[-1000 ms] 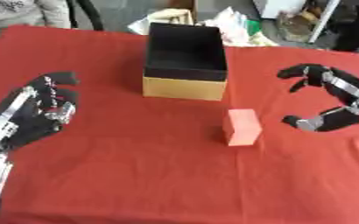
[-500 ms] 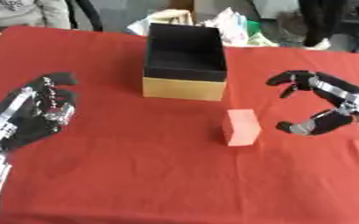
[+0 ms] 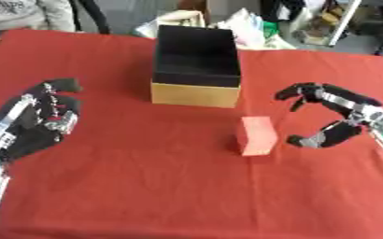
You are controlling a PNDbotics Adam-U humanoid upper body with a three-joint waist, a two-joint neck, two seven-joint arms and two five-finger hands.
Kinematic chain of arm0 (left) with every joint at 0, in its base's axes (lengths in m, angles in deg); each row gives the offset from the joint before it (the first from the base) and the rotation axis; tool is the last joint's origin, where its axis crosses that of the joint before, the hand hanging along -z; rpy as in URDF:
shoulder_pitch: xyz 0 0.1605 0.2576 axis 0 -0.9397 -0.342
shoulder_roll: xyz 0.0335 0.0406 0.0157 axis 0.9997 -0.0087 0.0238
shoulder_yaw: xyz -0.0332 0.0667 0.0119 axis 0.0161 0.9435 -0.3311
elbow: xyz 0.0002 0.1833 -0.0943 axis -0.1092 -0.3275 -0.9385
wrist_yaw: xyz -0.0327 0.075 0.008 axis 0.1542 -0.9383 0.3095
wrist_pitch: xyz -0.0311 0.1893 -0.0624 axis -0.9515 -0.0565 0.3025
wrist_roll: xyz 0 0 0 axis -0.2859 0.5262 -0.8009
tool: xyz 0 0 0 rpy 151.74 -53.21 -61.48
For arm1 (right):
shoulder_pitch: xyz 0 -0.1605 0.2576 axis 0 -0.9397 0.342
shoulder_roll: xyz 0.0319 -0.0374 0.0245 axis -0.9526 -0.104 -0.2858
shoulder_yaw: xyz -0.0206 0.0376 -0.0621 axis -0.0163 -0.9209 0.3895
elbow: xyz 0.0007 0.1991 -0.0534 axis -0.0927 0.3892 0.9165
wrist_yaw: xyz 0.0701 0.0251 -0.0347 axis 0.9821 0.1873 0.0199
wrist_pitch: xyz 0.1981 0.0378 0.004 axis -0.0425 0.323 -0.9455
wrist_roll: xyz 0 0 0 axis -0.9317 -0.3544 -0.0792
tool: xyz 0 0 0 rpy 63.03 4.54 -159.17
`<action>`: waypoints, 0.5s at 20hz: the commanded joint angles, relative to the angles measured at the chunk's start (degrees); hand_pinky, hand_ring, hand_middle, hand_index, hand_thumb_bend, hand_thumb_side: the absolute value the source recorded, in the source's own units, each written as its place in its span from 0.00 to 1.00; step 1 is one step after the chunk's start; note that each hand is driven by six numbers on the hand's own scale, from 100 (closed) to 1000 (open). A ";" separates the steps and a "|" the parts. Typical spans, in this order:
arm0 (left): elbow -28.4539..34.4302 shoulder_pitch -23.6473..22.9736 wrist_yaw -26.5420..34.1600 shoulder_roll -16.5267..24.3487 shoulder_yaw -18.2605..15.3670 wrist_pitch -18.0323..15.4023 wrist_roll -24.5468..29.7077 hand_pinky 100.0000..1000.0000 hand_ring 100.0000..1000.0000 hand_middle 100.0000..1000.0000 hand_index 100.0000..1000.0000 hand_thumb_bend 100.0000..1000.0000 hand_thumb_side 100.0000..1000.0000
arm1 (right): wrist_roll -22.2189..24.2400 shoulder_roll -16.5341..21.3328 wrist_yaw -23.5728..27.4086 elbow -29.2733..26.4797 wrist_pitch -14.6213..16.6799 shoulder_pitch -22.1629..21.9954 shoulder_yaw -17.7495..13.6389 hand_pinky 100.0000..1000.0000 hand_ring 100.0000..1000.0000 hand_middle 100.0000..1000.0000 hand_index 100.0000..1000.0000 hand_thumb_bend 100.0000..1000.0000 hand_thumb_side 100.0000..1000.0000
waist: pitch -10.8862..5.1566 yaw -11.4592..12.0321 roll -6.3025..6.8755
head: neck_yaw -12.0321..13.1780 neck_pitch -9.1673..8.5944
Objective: Pick up objects on the table and place them in the box.
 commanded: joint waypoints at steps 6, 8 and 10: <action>0.74 0.80 0.41 0.40 -0.22 -0.14 0.38 0.67 0.73 0.76 0.86 0.00 0.20 | 0.11 -0.91 -4.27 4.13 1.74 2.87 -0.33 0.68 0.87 0.80 0.89 0.38 0.00 | -0.62 0.26 0.46 | -0.57 -0.47; 0.74 0.81 0.44 0.38 -0.21 -0.15 0.41 0.67 0.73 0.76 0.86 0.00 0.20 | 0.05 -1.22 -5.04 4.73 2.19 3.13 -0.35 0.68 0.87 0.80 0.89 0.38 0.00 | -0.62 0.27 0.48 | -0.60 -0.47; 0.74 0.86 0.45 0.31 -0.17 -0.15 0.46 0.68 0.73 0.76 0.86 0.00 0.20 | 0.16 -1.77 -5.70 5.31 2.49 3.50 -0.28 0.67 0.86 0.79 0.89 0.38 0.00 | -0.57 0.35 0.54 | -0.73 -0.52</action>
